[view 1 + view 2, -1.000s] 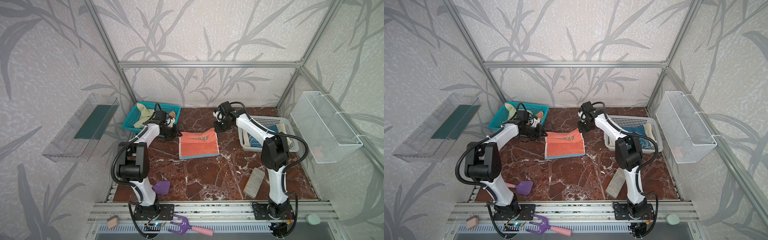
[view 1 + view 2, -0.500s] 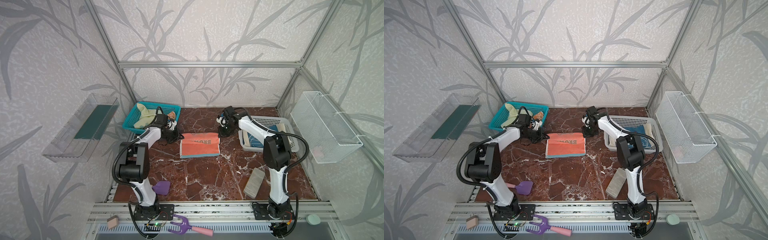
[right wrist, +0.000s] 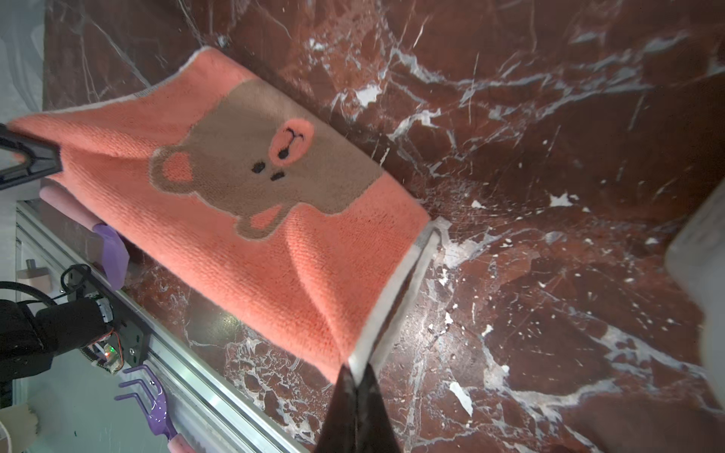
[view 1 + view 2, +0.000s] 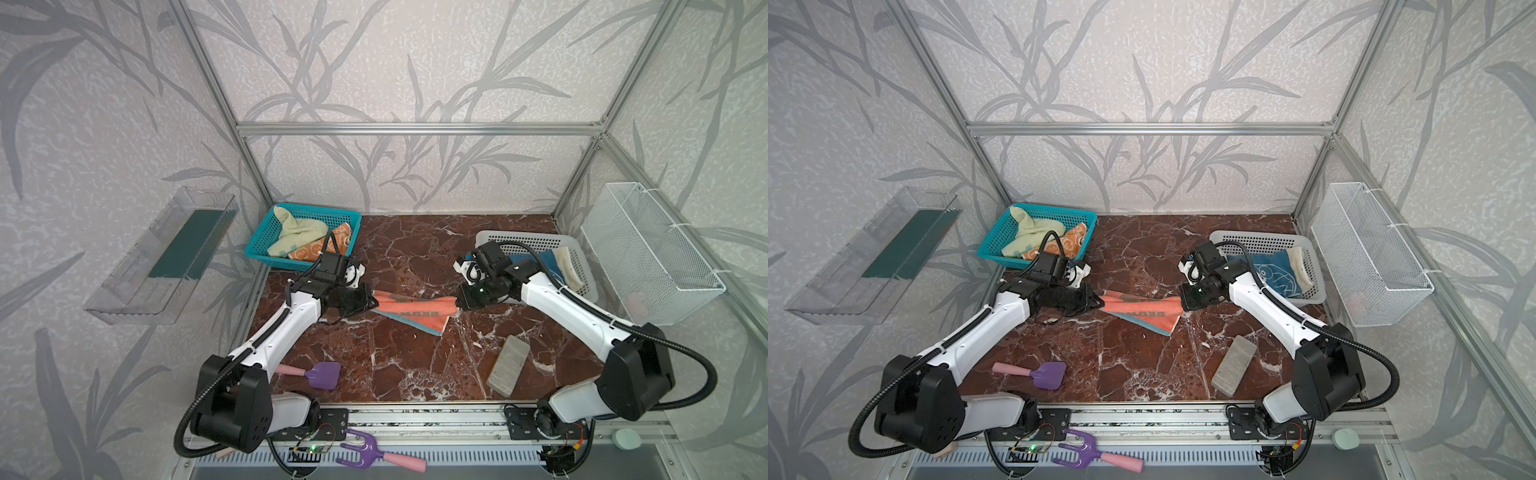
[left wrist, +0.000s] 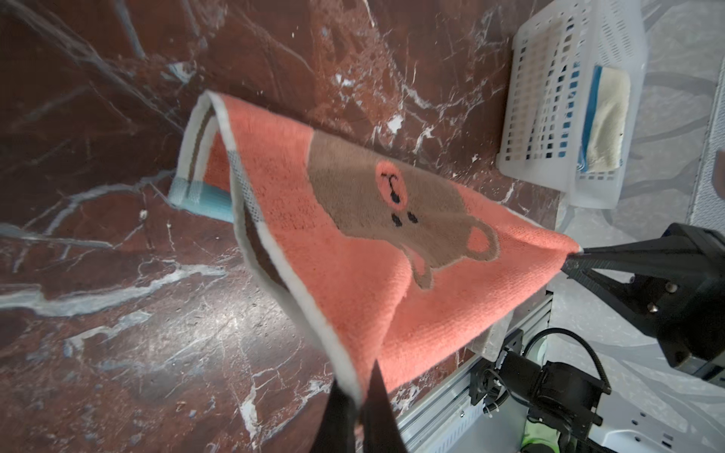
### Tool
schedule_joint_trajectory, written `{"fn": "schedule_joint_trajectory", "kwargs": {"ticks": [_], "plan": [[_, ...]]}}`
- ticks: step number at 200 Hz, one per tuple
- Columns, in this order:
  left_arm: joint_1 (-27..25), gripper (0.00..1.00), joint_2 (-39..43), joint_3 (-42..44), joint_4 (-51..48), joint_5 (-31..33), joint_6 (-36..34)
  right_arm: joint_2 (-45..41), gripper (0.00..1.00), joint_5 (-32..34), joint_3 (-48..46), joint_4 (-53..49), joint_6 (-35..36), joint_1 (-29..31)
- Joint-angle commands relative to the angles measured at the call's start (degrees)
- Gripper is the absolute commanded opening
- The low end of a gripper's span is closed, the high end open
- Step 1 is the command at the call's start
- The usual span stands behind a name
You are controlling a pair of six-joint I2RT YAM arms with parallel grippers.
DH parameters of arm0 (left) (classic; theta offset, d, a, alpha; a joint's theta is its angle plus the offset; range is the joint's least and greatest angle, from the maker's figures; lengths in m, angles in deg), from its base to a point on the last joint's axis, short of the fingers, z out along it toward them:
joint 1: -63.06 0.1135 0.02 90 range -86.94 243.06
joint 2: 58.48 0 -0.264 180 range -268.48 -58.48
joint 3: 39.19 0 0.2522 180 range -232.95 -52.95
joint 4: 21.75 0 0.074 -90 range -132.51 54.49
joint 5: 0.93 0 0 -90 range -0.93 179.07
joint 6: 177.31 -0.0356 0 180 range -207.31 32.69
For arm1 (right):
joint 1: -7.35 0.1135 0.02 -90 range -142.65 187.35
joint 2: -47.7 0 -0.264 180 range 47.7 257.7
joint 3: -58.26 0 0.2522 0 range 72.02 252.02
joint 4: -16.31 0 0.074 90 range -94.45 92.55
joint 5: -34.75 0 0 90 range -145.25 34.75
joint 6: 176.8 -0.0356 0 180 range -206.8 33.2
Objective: Fold and stack the towels
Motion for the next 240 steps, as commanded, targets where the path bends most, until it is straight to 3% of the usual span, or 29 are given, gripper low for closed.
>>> {"fn": "schedule_joint_trajectory", "kwargs": {"ticks": [1,31,50,78,104,136,181,212,240], "plan": [[0.5,0.0,-1.3,-6.8,-5.0,1.8,-0.4,0.6,0.0,4.0,3.8,0.2,1.1,-0.4],[2.3,0.0,-12.8,-16.8,-4.7,-0.6,-3.8,10.9,0.0,4.5,14.1,1.2,3.8,-3.1],[2.6,0.0,-20.2,-26.7,-7.5,-2.7,-6.1,18.9,0.0,3.0,25.6,-3.6,5.0,-3.8],[2.9,0.0,-23.2,-36.6,-11.6,-2.2,-9.9,19.8,0.0,3.0,30.8,-4.5,5.3,-3.8],[2.8,0.0,-18.7,-35.3,-11.6,-1.6,-10.2,12.2,0.0,3.5,25.6,-2.3,4.7,-3.5],[1.8,0.0,-5.1,-26.3,-10.6,0.8,-7.8,-3.2,0.0,5.2,14.3,0.0,1.5,-1.7],[-0.3,0.0,15.2,-16.3,-12.8,3.6,-2.7,-18.9,0.0,10.2,13.1,-10.5,0.0,6.1],[-1.0,0.0,19.8,-17.4,-20.1,4.8,-2.5,-24.6,0.0,12.4,14.0,-14.9,-2.7,8.9],[-0.9,0.0,16.5,-17.7,-22.5,5.3,-3.4,-22.7,0.0,15.9,14.7,-15.8,-0.6,8.7]]}}
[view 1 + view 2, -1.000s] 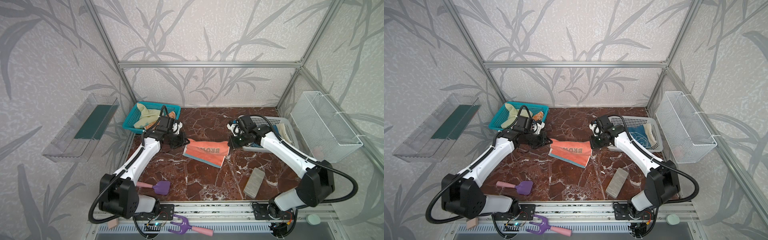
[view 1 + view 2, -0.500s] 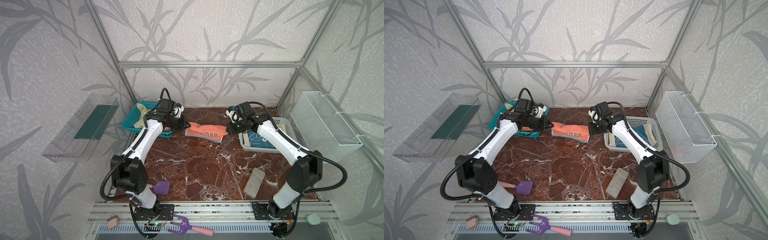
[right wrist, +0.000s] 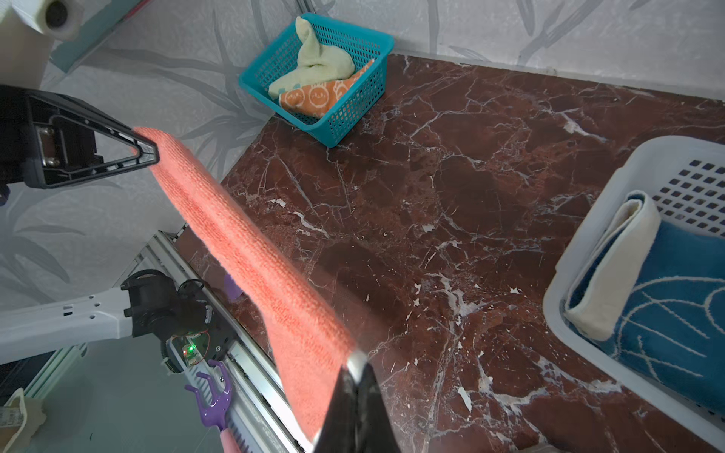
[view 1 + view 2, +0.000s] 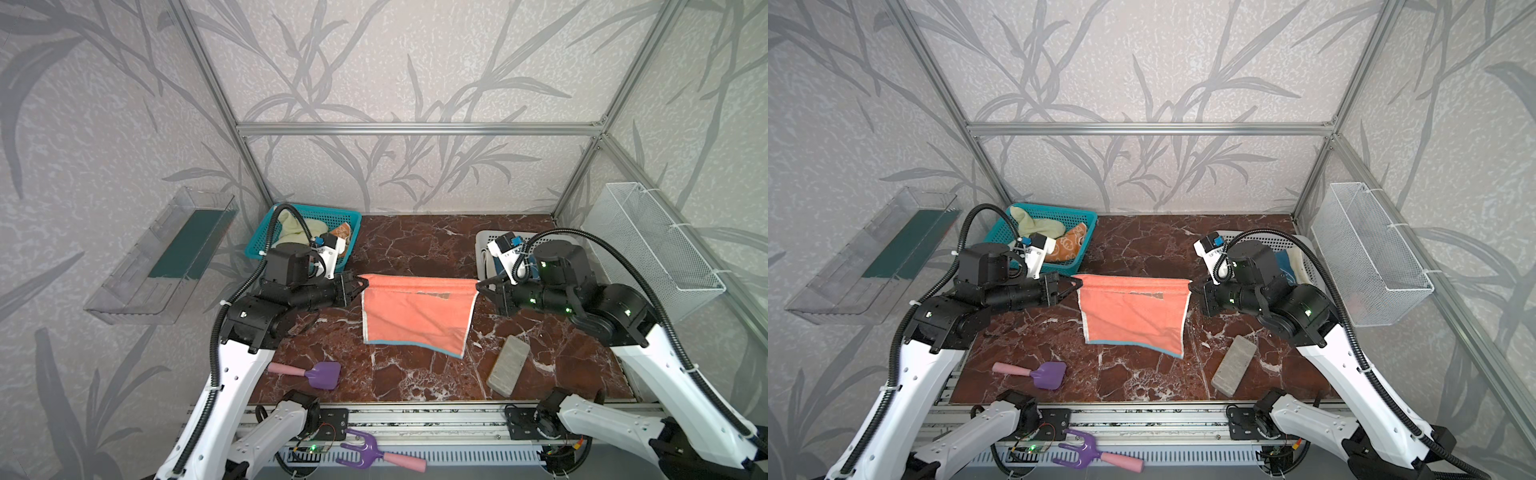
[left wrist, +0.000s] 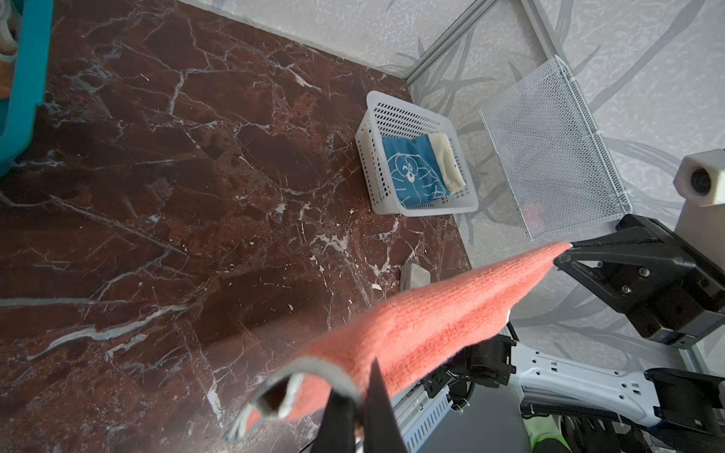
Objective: Fold and stack the towels
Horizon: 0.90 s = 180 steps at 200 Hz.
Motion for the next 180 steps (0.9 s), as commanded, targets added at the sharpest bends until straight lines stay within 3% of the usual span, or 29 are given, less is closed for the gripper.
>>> {"fn": "schedule_joint_trajectory", "kwargs": {"ticks": [1,16,33,63,81,112,142,180], "plan": [[0.9,0.0,-4.0,-0.1,-5.8,4.2,-0.3,2.1,0.0,7.5,1.1,-5.4,0.6,-0.8],[1.0,0.0,-7.9,1.4,-3.8,4.1,-1.0,6.1,0.0,6.1,-0.4,-2.9,2.5,-3.3],[2.4,0.0,-13.5,3.7,1.2,2.7,-1.2,12.4,0.0,-0.3,-3.8,3.5,3.4,-8.1],[5.8,0.0,-27.2,5.9,13.8,0.6,-1.1,29.4,0.0,-5.6,-5.4,17.9,5.9,-13.1],[7.1,0.0,-38.0,2.7,19.4,0.1,-1.9,43.5,0.0,-6.2,1.8,20.5,7.2,-15.0],[8.7,0.0,-54.1,-9.7,21.0,0.5,-4.4,63.6,0.0,-4.3,23.3,12.6,9.2,-16.6],[10.3,0.0,-62.2,-17.1,22.4,-1.3,-3.8,71.7,0.0,-2.7,33.9,9.6,11.1,-17.6],[11.5,0.0,-65.0,-17.2,24.4,-1.8,-3.5,77.2,0.0,-4.8,40.5,7.3,11.8,-18.9]]}}
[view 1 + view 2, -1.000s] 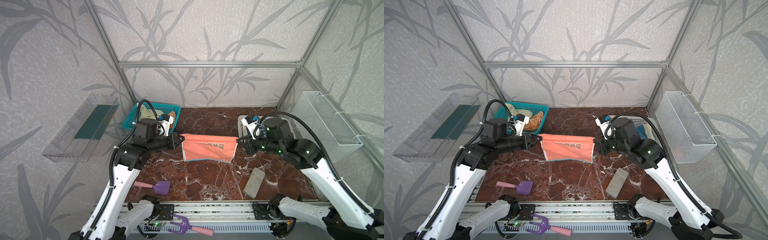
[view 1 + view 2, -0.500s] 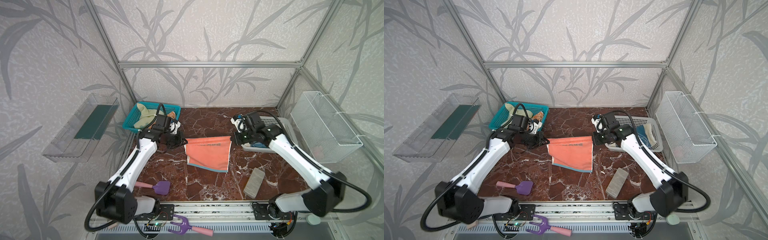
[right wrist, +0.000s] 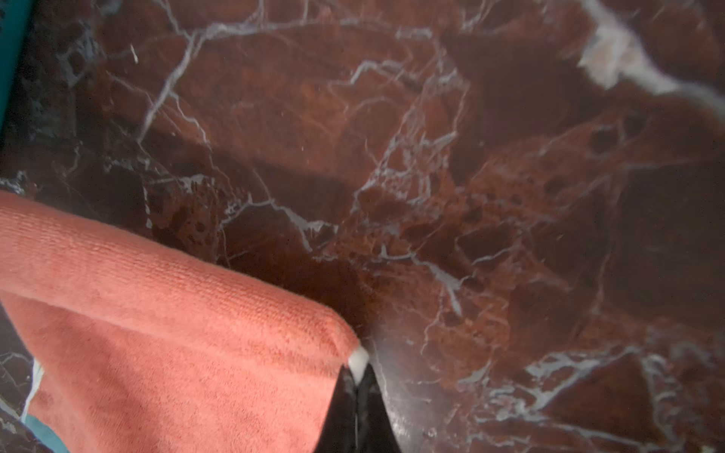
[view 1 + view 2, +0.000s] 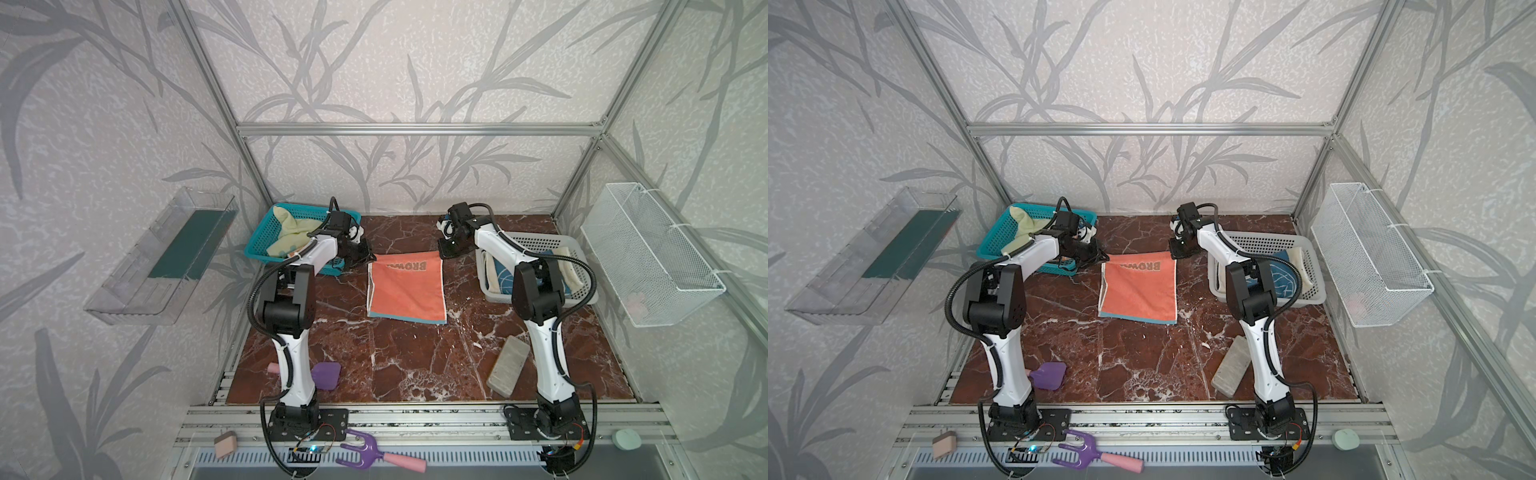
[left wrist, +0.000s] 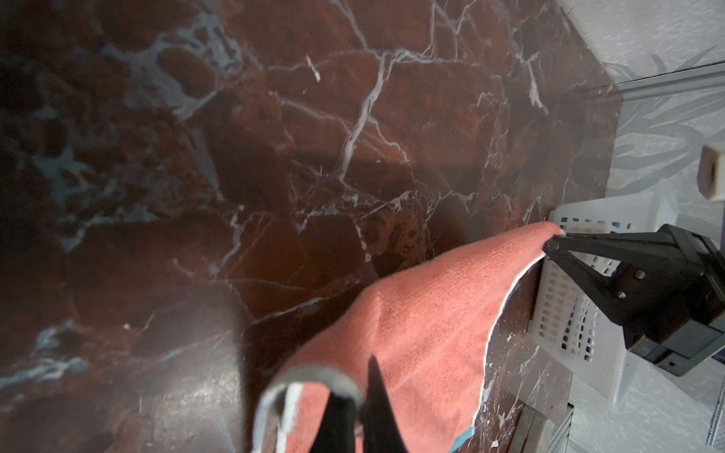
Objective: Fold and stack the towels
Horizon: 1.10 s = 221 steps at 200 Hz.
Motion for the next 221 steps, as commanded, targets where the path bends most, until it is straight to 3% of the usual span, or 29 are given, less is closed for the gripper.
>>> {"fn": "schedule_joint_trajectory", "kwargs": {"ticks": [1,67,160,221], "plan": [[1.0,0.0,-1.2,0.0,1.4,-0.2,-1.0,2.4,0.0,-0.5,3.7,-4.1,1.7,-1.0],[1.5,0.0,1.3,7.6,6.4,-1.6,-0.2,0.3,0.0,-3.4,0.1,-2.6,2.7,-1.0],[1.5,0.0,9.6,19.6,4.2,-3.1,-2.7,-14.4,0.0,-6.9,-23.4,0.0,-0.3,1.0],[1.5,0.0,14.1,20.6,1.8,-2.3,-3.4,-20.2,0.0,-4.8,-25.6,-3.3,-0.4,2.2]]}}
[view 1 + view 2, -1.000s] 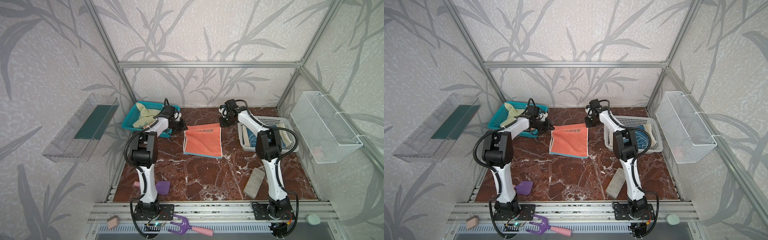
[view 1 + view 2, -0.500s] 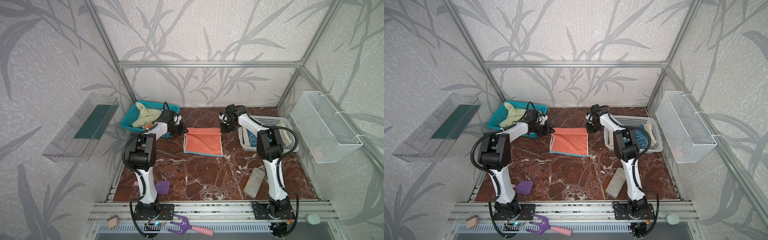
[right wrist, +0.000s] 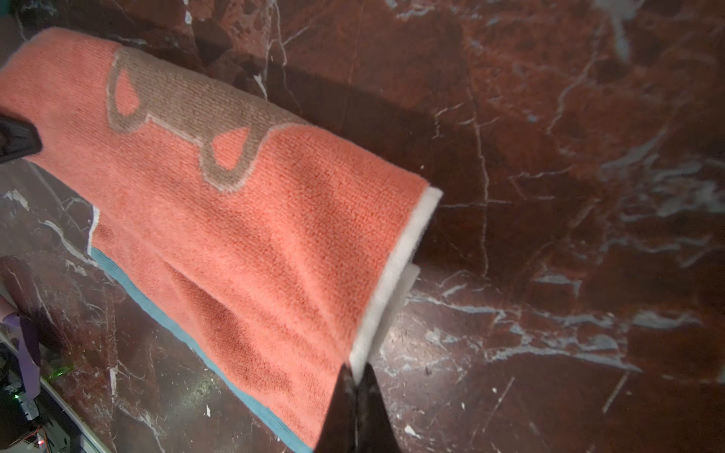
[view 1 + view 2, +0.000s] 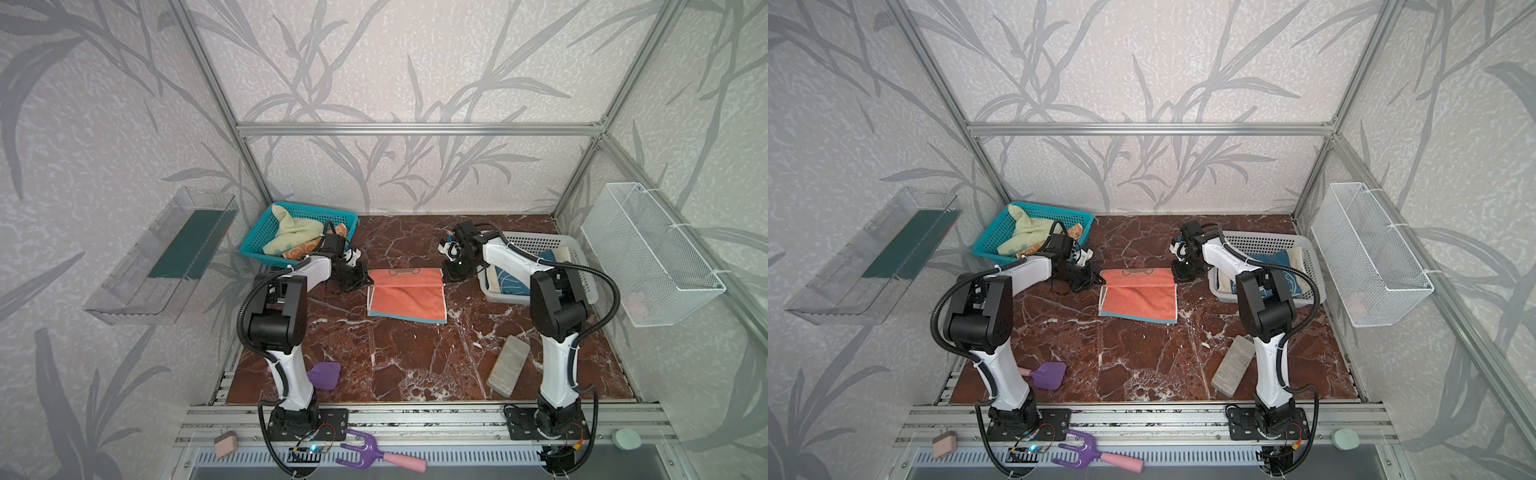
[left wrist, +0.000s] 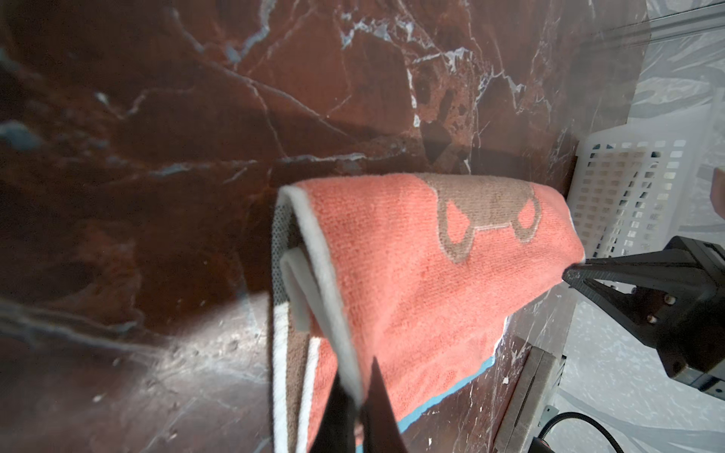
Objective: Fold and stack the towels
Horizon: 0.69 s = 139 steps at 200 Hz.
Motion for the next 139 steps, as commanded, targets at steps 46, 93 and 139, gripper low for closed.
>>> {"fn": "schedule_joint_trajectory", "kwargs": {"ticks": [46,93,139], "plan": [[0.6,0.0,7.6,-0.5,-6.8,0.9,-2.8,-8.1,0.0,2.3,-1.8,-5.4,-0.4,0.0],[0.2,0.0,10.9,5.3,-8.6,-0.3,-2.9,-11.6,0.0,0.1,-10.4,-3.7,-2.4,0.0],[0.1,0.0,9.9,14.1,-3.7,-0.9,-1.2,-10.1,0.0,-1.4,-19.2,1.3,-4.1,0.7]]}}
